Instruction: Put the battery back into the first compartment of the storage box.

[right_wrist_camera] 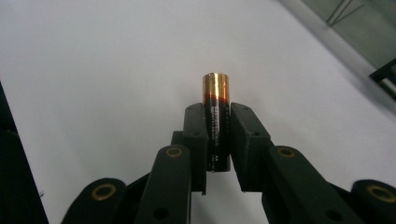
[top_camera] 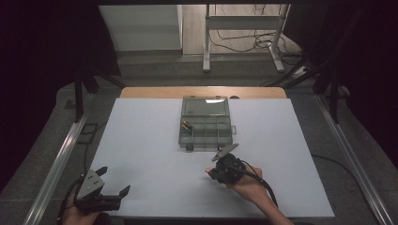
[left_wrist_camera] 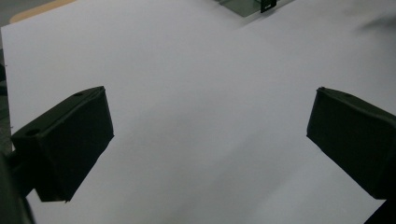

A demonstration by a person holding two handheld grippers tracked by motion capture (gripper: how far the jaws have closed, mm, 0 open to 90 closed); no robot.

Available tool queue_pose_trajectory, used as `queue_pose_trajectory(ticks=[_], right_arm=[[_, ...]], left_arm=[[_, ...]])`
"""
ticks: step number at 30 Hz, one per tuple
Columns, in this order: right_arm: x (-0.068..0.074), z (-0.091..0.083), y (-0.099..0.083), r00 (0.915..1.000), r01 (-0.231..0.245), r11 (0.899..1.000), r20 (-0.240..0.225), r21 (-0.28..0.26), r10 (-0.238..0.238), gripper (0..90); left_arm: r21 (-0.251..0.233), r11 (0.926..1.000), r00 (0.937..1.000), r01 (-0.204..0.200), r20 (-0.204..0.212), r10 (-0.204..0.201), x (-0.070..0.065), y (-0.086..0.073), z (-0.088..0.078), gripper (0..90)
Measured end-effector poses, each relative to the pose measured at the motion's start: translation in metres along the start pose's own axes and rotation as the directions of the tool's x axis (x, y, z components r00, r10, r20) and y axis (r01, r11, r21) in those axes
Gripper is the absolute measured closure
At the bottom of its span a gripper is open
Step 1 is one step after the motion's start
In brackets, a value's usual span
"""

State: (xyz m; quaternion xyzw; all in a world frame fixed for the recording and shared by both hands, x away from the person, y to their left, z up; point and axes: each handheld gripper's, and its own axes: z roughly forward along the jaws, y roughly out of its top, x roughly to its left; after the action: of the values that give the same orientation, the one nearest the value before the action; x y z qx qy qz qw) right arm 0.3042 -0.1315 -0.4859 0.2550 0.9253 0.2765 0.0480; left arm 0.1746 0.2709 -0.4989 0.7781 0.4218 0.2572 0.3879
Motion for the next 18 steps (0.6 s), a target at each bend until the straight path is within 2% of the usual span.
queue_pose_trajectory(ticks=[18], right_arm=[[-0.024,-0.011,0.023,0.9973,-0.060,0.996,0.039,-0.068,0.063,76.4]], left_arm=[[0.004,1.0000,1.0000,0.002,-0.001,-0.002,0.000,0.000,0.001,1.2]])
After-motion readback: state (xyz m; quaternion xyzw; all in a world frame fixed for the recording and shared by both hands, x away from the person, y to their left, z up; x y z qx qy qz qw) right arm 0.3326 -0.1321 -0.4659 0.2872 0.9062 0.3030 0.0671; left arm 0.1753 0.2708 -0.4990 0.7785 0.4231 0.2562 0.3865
